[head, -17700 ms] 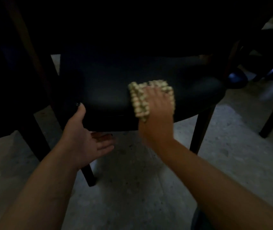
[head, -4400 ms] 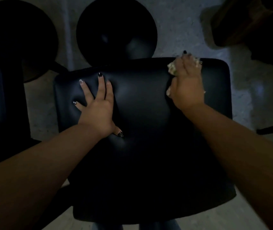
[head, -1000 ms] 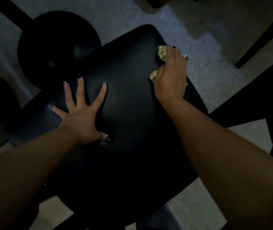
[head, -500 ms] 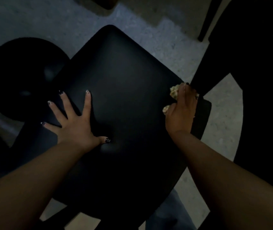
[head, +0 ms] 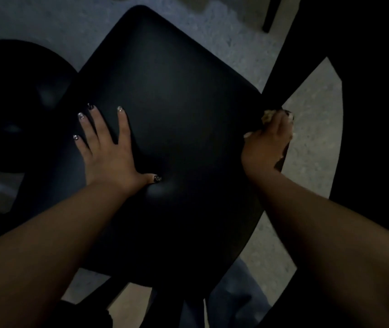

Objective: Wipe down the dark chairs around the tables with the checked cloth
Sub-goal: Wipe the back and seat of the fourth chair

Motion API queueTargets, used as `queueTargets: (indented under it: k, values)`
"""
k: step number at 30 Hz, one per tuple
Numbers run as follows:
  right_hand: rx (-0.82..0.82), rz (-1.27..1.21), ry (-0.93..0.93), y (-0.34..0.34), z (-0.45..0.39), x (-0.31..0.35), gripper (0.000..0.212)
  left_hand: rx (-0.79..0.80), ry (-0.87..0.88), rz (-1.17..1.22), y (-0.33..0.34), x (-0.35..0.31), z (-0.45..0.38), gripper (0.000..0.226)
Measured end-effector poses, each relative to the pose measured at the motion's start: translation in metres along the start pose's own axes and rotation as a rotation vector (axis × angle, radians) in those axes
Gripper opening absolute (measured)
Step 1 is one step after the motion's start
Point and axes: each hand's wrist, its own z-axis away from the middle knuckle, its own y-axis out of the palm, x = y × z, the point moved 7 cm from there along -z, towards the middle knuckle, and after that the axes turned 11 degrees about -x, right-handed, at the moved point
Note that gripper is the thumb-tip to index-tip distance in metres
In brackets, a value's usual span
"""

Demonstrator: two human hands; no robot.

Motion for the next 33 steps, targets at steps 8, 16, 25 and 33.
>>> queueTargets:
  k: [8, 16, 25, 33]
  values:
    - [0.356, -0.146, -0.911, -0.009, 0.135, 0.053, 0.068, -0.016, 0.006, 0.023, -0.002, 0.000, 0.001, 0.150]
    - [0.093, -0.208, -0.468, 0.022, 0.000, 0.107, 0.057, -0.022, 0.066, 0.071, -0.003, 0.008, 0.003, 0.146]
    - [0.550, -0.374, -1.580, -0.011, 0.237, 0.094, 0.048, 0.144, 0.286, -0.021, -0.012, 0.031, 0.010, 0.152]
    - [0.256, -0.187, -0.782, 0.017, 0.033, 0.101, 0.059, 0.108, 0.237, -0.028, -0.016, 0.034, 0.016, 0.151]
